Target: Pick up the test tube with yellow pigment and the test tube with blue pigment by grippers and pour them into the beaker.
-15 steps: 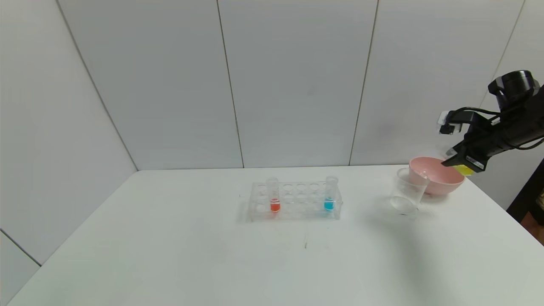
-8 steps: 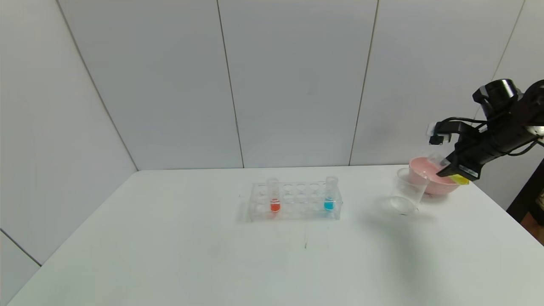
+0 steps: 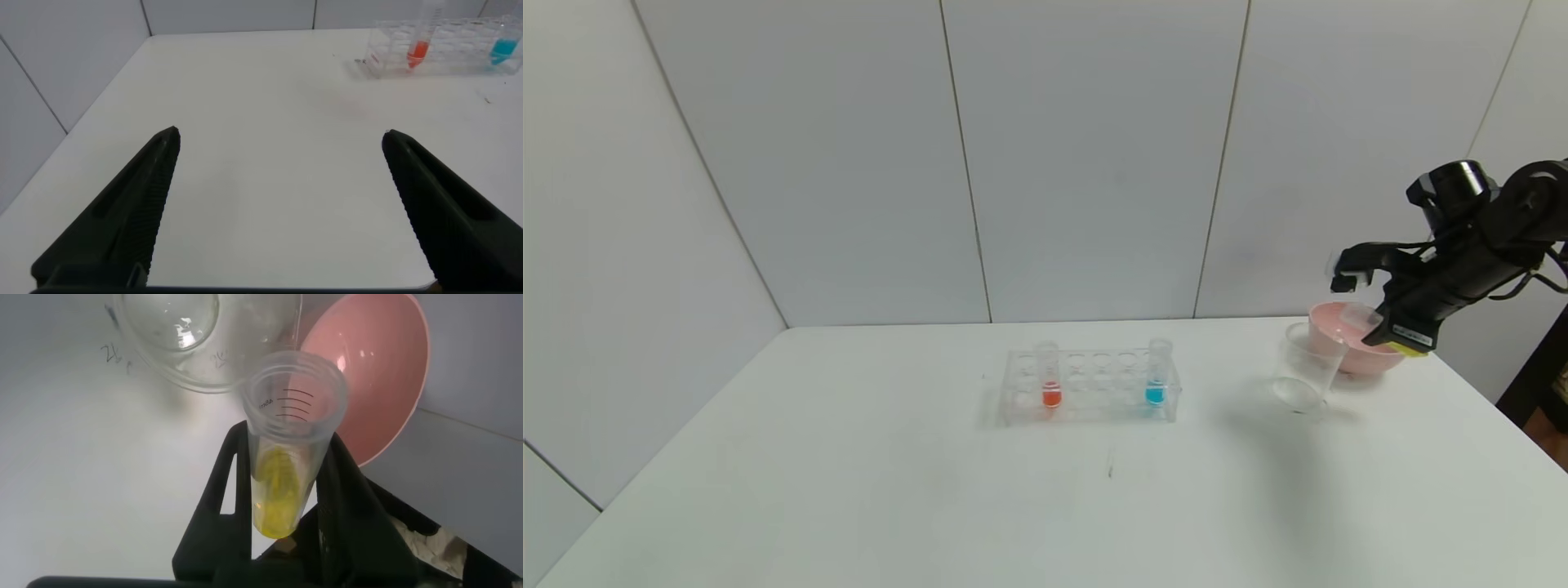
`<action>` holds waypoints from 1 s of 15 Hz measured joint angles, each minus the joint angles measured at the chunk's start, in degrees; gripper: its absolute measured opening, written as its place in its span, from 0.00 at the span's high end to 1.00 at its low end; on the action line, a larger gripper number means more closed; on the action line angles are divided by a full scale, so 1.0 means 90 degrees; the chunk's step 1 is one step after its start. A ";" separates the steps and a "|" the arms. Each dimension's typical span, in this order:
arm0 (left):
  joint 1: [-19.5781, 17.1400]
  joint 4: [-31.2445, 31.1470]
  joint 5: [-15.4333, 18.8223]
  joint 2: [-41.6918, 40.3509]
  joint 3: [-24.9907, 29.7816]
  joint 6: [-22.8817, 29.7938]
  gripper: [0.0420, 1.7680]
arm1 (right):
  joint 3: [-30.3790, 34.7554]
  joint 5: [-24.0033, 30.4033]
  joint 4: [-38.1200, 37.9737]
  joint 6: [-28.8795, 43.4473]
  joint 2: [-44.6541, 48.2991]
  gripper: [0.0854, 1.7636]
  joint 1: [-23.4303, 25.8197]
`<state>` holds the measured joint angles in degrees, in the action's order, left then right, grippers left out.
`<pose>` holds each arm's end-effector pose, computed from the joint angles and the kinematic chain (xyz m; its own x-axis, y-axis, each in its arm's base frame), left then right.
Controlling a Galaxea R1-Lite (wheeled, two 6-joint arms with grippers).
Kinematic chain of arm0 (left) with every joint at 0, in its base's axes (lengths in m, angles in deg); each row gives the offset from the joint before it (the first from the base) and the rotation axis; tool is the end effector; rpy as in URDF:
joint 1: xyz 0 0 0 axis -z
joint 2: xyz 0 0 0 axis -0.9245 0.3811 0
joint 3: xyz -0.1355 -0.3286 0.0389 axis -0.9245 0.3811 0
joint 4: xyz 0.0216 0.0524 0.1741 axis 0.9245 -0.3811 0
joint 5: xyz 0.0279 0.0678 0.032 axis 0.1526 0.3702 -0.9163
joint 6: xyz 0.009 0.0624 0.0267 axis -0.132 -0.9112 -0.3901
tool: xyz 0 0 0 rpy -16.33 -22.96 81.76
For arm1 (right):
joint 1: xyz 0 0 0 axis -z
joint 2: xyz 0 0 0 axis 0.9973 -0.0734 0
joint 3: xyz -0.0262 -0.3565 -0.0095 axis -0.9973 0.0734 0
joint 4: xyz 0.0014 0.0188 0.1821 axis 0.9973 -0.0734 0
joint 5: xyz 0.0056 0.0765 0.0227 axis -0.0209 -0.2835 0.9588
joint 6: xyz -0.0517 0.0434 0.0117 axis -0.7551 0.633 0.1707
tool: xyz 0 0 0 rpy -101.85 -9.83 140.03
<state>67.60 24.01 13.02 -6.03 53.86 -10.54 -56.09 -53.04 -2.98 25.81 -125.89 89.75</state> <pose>-0.0420 0.0001 0.0756 1.0000 0.0000 -0.0038 0.0000 1.0000 -0.0029 0.4606 -0.0319 0.2168 0.5541 -0.0375 -0.8316 -0.7058 0.5085 -0.4932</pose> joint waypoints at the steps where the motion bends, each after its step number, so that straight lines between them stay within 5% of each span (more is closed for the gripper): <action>1: 0.0003 0.0000 0.0000 0.0000 0.0000 0.0000 0.00 | -0.0005 -0.0084 -0.0003 -0.0012 -0.0005 0.74 -0.0024; 15: 0.0000 0.0000 0.0000 0.0000 0.0000 0.0000 0.00 | -0.0033 -0.0746 0.0198 -0.0507 -0.0012 0.74 -0.0141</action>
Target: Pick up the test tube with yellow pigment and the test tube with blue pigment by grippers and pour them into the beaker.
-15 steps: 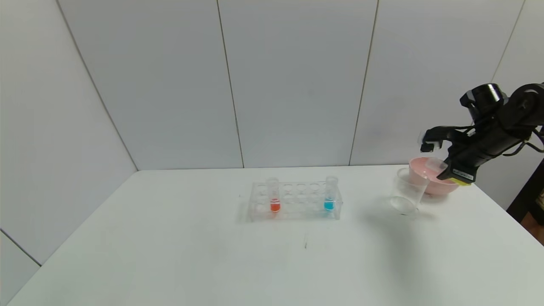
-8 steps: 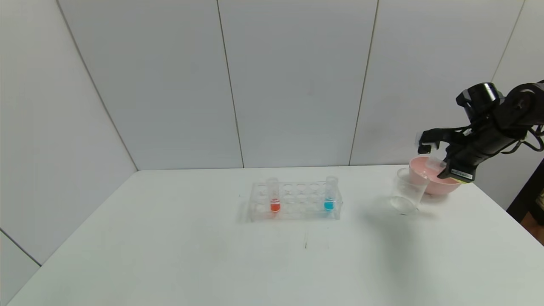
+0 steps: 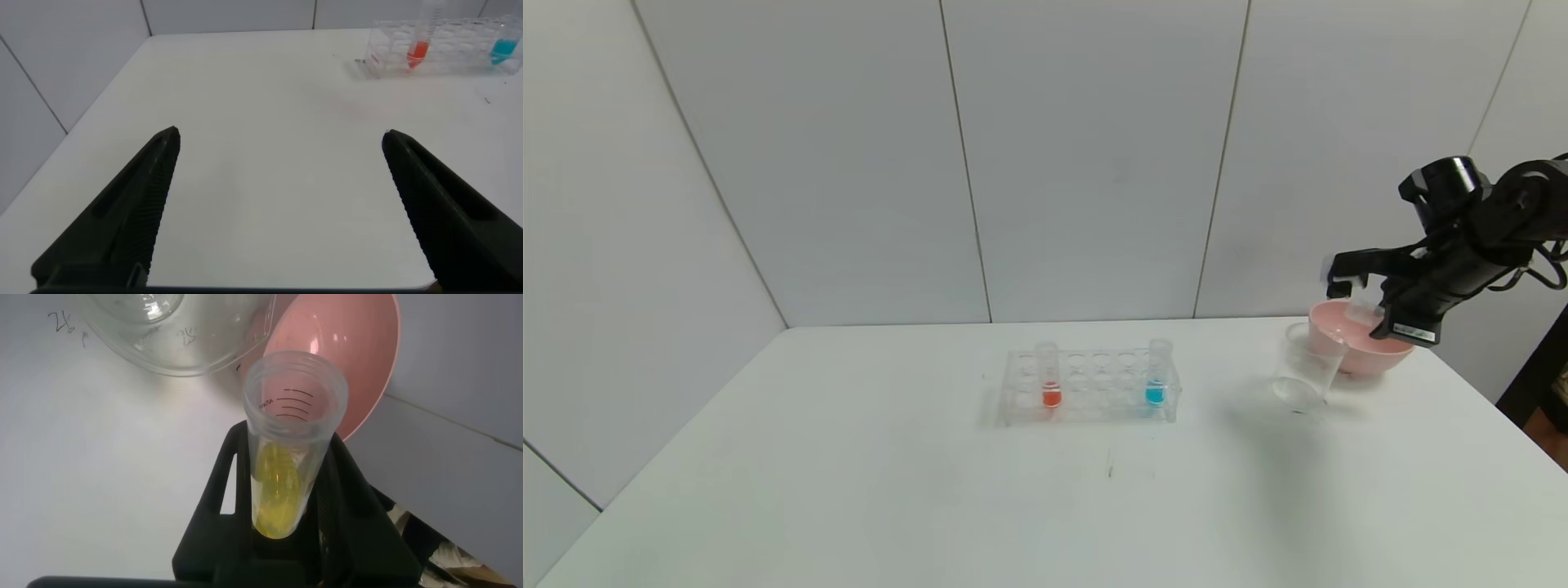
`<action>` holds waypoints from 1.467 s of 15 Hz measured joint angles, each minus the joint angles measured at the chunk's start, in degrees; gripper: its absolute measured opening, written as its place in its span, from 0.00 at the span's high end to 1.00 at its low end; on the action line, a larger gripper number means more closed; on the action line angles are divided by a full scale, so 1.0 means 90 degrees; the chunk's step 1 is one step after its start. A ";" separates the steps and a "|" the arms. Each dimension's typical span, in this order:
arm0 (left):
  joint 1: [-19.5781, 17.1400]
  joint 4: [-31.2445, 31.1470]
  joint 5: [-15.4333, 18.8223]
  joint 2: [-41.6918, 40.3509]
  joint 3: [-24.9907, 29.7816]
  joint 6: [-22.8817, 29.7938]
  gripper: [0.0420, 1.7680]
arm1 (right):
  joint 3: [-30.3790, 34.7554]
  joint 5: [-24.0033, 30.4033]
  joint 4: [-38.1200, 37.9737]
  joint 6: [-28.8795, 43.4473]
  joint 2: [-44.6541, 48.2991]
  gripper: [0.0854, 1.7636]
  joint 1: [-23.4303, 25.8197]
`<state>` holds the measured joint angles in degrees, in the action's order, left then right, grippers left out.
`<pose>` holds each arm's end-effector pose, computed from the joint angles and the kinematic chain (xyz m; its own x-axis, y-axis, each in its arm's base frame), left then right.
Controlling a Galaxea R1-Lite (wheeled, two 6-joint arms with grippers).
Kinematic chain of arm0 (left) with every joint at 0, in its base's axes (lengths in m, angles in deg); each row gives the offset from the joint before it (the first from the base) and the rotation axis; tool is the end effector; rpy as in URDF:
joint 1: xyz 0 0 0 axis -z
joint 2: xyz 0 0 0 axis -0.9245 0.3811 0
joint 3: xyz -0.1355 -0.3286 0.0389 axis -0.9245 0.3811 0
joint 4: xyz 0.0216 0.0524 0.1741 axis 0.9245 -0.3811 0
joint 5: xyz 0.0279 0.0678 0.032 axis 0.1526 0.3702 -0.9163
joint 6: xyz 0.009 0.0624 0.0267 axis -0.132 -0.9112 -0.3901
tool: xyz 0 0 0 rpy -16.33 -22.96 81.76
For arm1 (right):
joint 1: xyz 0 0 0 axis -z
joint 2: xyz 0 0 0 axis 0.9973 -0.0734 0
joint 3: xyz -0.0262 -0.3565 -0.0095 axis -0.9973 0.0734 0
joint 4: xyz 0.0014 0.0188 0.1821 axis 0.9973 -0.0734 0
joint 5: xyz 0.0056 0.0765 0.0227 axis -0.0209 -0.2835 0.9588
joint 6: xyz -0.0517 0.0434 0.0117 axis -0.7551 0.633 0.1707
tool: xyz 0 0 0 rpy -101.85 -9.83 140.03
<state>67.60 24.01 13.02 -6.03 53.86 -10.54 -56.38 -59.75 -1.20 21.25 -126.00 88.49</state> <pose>-0.0420 0.0001 0.0756 1.0000 0.0000 -0.0038 0.0000 1.0000 -0.0029 0.4651 -0.0300 0.2203 0.5735 -0.1432 -0.8066 -0.7040 0.4175 -0.5746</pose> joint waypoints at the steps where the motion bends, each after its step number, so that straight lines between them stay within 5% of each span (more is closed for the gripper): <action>1: 0.0003 0.0000 0.0000 0.0000 0.0000 0.0000 0.00 | 0.0000 0.0000 0.0003 -0.0014 -0.0005 0.74 0.0000; 22: 0.0003 0.0000 0.0000 0.0000 0.0000 0.0000 0.00 | 0.0003 -0.0661 0.0238 -0.0683 -0.0027 0.74 -0.0180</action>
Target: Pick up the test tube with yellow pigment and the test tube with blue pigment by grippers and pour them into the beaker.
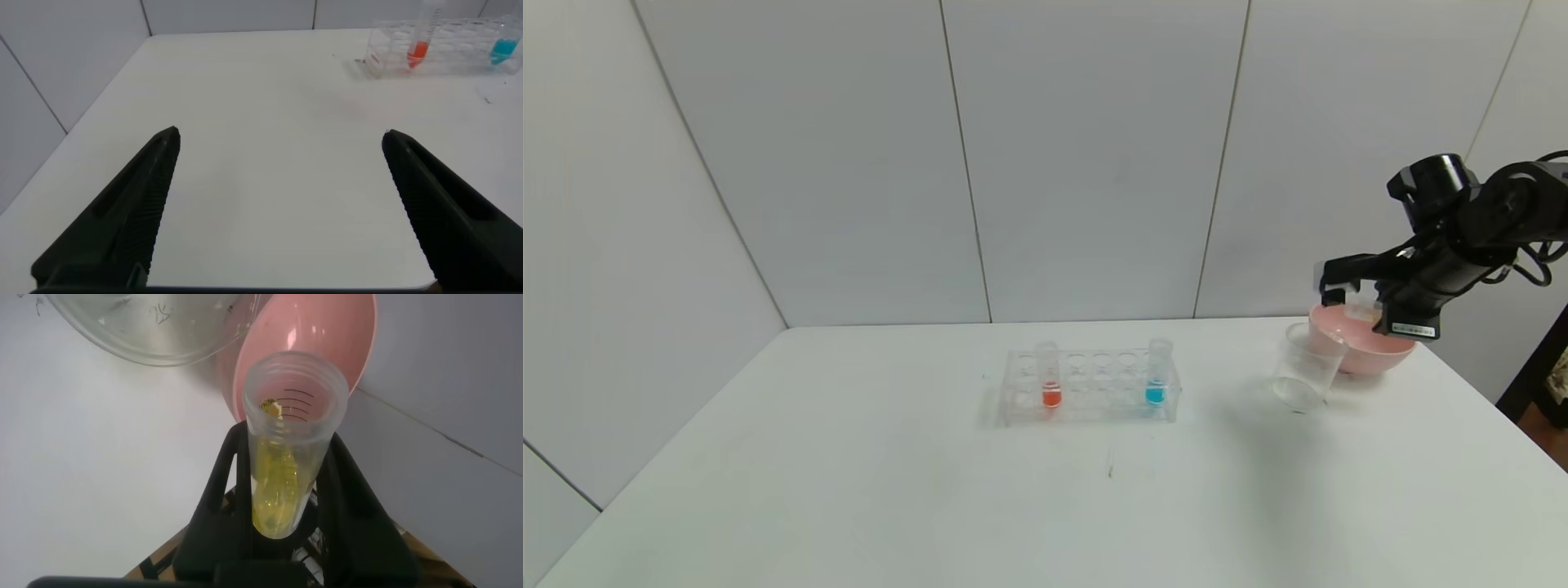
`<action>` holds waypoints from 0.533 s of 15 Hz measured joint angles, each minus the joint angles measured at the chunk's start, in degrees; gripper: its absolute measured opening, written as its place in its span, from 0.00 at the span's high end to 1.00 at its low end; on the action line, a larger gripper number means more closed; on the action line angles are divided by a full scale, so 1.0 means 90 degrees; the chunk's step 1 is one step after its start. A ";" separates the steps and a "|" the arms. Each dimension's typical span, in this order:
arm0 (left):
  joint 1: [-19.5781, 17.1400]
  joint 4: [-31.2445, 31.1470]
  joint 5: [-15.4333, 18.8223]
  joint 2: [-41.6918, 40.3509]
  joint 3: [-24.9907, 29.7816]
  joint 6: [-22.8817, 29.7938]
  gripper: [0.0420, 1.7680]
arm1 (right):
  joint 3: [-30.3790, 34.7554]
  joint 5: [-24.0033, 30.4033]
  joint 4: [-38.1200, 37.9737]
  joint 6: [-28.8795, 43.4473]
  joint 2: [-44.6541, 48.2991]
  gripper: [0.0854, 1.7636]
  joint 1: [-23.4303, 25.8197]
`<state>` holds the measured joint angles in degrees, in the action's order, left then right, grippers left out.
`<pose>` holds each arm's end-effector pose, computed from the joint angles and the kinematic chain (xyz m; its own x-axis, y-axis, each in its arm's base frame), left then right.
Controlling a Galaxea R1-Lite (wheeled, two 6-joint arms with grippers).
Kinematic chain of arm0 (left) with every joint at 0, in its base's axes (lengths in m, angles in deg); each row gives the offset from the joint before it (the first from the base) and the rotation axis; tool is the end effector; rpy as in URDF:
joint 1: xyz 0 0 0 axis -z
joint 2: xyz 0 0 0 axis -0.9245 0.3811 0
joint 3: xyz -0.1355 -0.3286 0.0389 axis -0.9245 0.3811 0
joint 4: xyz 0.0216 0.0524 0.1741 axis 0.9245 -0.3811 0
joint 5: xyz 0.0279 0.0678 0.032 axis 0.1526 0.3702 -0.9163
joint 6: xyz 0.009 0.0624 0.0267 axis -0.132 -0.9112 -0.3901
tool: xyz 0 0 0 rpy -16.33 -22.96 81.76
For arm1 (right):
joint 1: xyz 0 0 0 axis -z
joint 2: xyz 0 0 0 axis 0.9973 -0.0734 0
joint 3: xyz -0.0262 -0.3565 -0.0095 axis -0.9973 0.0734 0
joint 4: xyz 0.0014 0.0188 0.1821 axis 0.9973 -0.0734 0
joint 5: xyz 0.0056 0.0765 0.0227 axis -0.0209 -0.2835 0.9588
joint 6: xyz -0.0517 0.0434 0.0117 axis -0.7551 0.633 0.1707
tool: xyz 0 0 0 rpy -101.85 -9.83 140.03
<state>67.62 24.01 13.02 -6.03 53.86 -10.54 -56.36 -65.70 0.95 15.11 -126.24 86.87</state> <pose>-0.0420 0.0001 0.0756 1.0000 -0.0004 -0.0038 0.0004 1.0000 -0.0029 0.4703 -0.0239 0.2225 0.5910 -0.2295 -0.7733 -0.7160 0.2922 -0.6340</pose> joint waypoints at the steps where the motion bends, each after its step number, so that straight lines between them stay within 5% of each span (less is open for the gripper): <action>1: 0.0000 0.0000 0.0000 0.0000 0.0000 0.0000 0.00 | 0.0000 -0.0088 -0.0001 -0.0012 0.0000 0.74 -0.0026; 8: 0.0000 0.0000 0.0000 0.0000 0.0000 0.0000 0.00 | -0.0003 -0.0635 0.0176 -0.0413 0.0000 0.74 -0.0217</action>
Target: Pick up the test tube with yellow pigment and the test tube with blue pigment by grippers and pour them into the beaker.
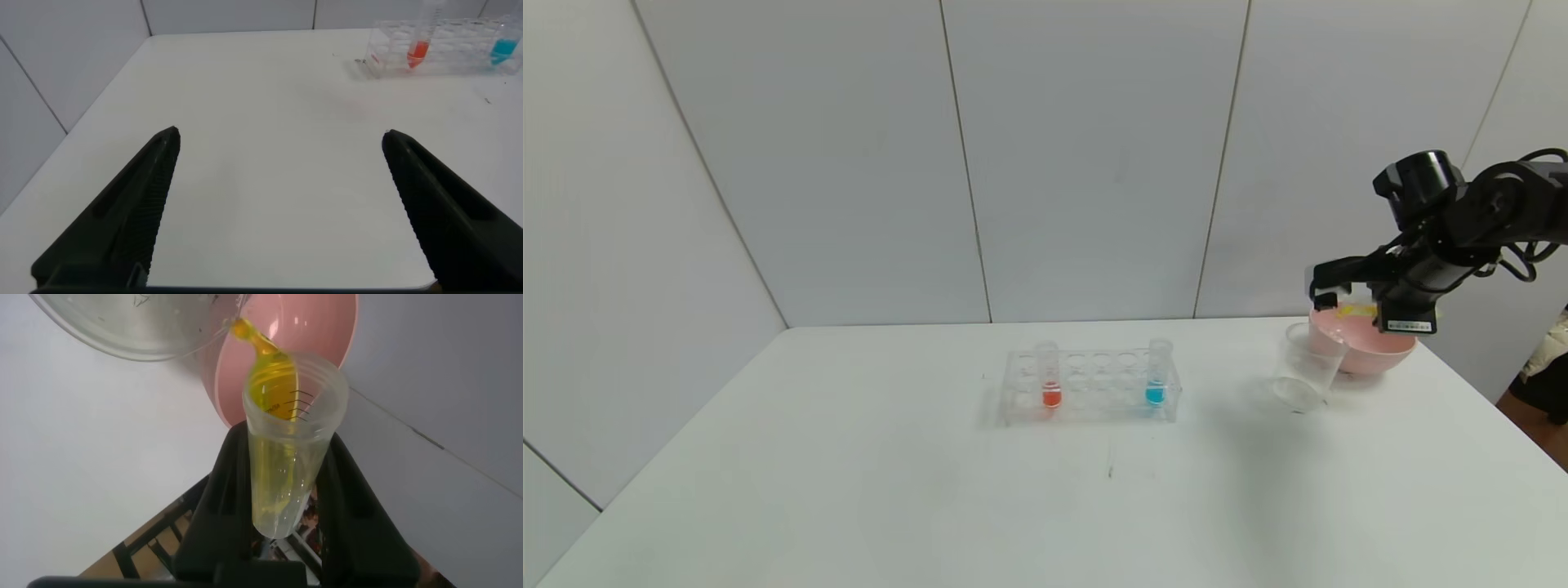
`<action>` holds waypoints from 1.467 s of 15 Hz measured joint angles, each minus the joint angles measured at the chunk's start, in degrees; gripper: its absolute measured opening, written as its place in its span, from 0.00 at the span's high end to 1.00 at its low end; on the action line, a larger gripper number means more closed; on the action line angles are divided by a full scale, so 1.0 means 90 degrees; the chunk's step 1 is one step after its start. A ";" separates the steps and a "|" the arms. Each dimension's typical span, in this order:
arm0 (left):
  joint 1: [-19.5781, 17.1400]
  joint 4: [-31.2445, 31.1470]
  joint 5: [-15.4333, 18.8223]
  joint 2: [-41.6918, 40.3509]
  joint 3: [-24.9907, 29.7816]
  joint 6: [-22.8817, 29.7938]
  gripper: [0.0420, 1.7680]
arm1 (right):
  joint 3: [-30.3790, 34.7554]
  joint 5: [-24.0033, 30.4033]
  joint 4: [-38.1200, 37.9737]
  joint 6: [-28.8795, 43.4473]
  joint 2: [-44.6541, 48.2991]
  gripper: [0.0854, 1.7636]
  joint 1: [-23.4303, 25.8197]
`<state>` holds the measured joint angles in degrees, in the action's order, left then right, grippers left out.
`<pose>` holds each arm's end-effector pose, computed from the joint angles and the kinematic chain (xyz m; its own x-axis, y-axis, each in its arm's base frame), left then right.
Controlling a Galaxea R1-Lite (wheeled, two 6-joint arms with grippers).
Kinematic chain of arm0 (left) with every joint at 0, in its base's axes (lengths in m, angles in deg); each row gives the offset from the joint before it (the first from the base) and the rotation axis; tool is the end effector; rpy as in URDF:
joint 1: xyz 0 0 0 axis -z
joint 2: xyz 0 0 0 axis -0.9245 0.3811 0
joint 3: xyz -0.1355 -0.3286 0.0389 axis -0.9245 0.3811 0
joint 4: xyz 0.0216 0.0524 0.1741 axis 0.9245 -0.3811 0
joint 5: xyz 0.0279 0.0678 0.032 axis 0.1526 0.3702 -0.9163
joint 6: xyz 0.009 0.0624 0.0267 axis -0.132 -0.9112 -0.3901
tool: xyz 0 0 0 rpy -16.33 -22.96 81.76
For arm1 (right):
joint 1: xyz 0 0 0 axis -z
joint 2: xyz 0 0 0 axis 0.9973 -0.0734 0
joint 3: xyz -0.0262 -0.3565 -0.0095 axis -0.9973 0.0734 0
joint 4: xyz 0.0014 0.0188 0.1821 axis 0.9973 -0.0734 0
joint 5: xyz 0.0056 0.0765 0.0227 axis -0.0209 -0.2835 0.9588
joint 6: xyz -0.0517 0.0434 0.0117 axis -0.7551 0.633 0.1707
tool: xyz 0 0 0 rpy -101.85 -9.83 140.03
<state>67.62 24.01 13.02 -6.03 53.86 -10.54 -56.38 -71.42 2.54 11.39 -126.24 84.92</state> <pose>-0.0420 0.0001 0.0756 1.0000 -0.0004 -0.0038 0.0004 1.0000 -0.0029 0.4730 -0.0144 0.2265 0.6046 -0.3054 -0.7356 -0.7143 0.2007 -0.6704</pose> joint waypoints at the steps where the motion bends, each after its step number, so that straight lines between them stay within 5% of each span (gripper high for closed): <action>1: 0.0000 0.0000 0.0000 0.0000 0.0000 0.0000 0.00 | 0.0000 -0.0070 0.0012 -0.0022 0.0000 0.74 -0.0024; 22: -0.0003 0.0000 0.0000 0.0000 0.0000 0.0000 0.00 | 0.0000 -0.1123 0.0037 -0.0341 -0.0058 0.74 -0.0379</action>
<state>67.60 24.01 13.02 -6.03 53.86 -10.54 -56.38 -81.53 2.86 8.32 -126.77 81.50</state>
